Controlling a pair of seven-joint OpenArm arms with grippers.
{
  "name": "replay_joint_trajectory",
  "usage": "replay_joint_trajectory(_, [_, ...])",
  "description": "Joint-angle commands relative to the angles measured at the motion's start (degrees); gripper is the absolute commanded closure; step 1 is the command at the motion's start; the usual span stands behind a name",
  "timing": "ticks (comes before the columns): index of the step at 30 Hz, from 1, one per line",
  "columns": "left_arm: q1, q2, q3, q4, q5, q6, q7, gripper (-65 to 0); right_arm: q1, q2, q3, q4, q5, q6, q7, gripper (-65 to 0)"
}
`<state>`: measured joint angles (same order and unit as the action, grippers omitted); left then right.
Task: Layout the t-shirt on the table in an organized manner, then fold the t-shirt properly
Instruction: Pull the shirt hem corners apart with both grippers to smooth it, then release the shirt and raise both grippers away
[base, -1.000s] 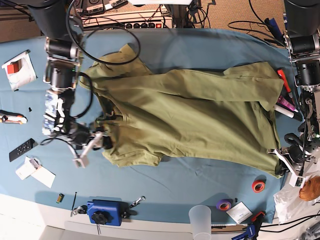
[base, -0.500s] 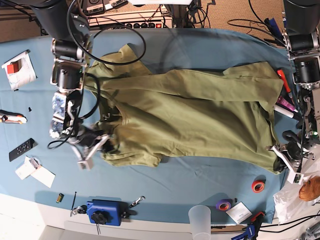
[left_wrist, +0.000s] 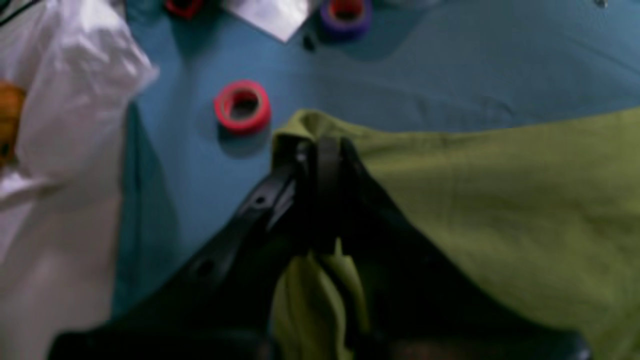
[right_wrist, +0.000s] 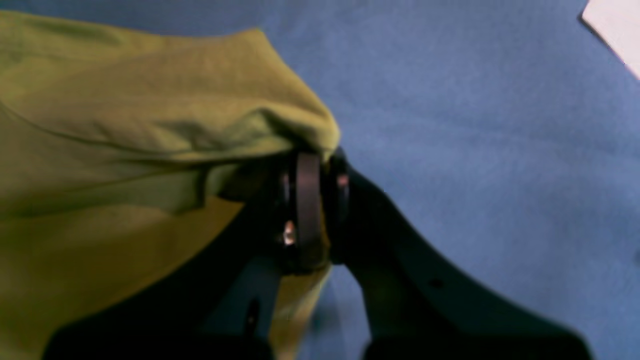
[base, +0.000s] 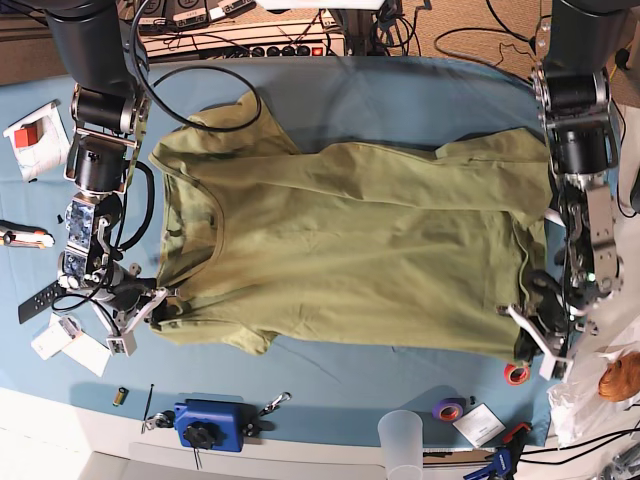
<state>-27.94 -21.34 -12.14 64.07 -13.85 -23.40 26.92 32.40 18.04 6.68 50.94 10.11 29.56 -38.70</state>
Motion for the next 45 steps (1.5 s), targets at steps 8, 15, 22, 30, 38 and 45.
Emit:
replay_joint_trajectory(8, [-7.56,-1.55,-0.37,-9.92,-0.26,-8.15,-4.57,-8.7,2.05,0.85,0.17,0.96,0.37,1.60,2.62,-4.1])
replay_joint_trajectory(15, [-7.61,-2.49,-0.37,-9.49,-5.64,-4.50,3.67,-32.1,3.37,0.94,0.17,1.66,3.17,2.75,-1.57,-18.6])
replay_joint_trajectory(22, [-6.95,-6.38,-1.70,-4.00,-25.75,-14.16,22.56,-19.8,3.13,2.12,1.44,13.22,13.55,4.00,-14.34,-18.5])
replay_joint_trajectory(30, [0.31,-7.89,-13.79,8.68,-36.33,-14.23,33.57,-4.8,-3.13,2.14,4.92,28.92,20.50,6.88,-22.29,-18.5])
replay_joint_trajectory(38, [12.59,-8.94,-23.89,19.47,-36.70,-14.19,35.10,-4.7,-11.17,2.16,5.07,37.27,22.53,5.40,-28.96,-18.5])
replay_joint_trajectory(45, [25.03,-13.92,-31.65,27.45,-40.89,-14.21,35.30,-4.7,-18.34,2.16,5.07,47.93,26.05,3.65,-37.27,-18.5])
